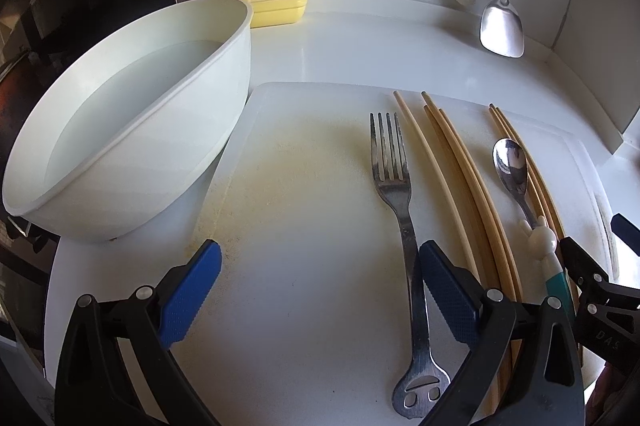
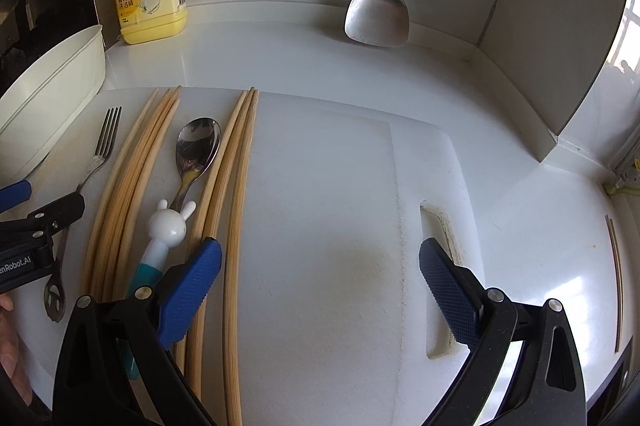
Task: Organize utensils
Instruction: 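Move the left tool onto the steel fork handle while the right tool approaches a wooden chopstick, then close the left tool on the fork while the right tool closes on one chopstick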
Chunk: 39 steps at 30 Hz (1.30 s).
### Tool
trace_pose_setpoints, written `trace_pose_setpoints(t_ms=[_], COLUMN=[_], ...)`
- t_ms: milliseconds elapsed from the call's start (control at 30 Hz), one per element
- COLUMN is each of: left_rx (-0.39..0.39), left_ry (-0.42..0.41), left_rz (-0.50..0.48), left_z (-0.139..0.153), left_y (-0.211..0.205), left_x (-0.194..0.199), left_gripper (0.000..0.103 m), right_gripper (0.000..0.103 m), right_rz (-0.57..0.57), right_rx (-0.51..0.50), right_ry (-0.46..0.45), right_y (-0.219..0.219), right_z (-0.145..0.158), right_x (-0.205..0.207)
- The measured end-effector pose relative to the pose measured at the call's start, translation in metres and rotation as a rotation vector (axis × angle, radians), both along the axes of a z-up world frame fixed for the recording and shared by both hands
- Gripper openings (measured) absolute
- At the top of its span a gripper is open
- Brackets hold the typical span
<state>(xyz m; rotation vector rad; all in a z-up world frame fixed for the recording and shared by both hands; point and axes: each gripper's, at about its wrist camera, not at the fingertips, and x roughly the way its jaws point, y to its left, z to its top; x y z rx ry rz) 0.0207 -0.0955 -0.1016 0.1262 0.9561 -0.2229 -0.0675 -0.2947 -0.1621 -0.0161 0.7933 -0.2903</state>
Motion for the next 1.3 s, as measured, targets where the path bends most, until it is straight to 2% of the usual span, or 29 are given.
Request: trace_pose_setpoints(t_ms=[300,567,767,833,900,1000,1100,1133,1167,1300], left_rx=[-0.014,-0.021,-0.026,-0.03,-0.034,-0.037,-0.044,-0.044,-0.046,-0.046], left_ry=[0.006,0.019,0.001,-0.014,-0.027,-0.039,-0.037,-0.037,-0.036,-0.038], left_rz=[0.015,0.026,-0.001,-0.017,-0.044,-0.075,-0.083,-0.082,-0.083,-0.085], left_z=[-0.001,-0.001,0.0,0.001,0.004,0.006,0.008,0.008,0.009,0.009], left_y=[0.009,-0.002,-0.007,-0.009,-0.014,-0.02,-0.022,-0.022,-0.022,-0.022], left_x=[0.003,0.015,0.008,0.003,-0.002,-0.007,-0.006,-0.005,-0.004,-0.004], left_gripper=[0.098,0.098,0.095,0.087,0.07,0.053,0.039,0.037,0.03,0.027], right_gripper=[0.094,0.094,0.093,0.093,0.092,0.092,0.092,0.089,0.087,0.073], right_rz=[-0.052,-0.031,-0.011,-0.006,-0.003,-0.001,0.01,0.013,0.025,0.074], right_rx=[-0.011,0.009,0.013,0.014,0.025,0.043,0.055,0.056,0.065,0.061], right_ry=[-0.003,-0.001,-0.018,-0.024,-0.029,-0.025,-0.017,-0.016,-0.017,-0.013], right_y=[-0.016,-0.016,-0.015,-0.015,-0.016,-0.017,-0.017,-0.017,-0.016,-0.009], right_z=[0.0,0.0,0.0,0.0,-0.001,0.0,0.0,0.0,0.0,0.003], right_x=[-0.001,0.007,0.012,0.012,0.012,0.014,0.017,0.017,0.018,0.021])
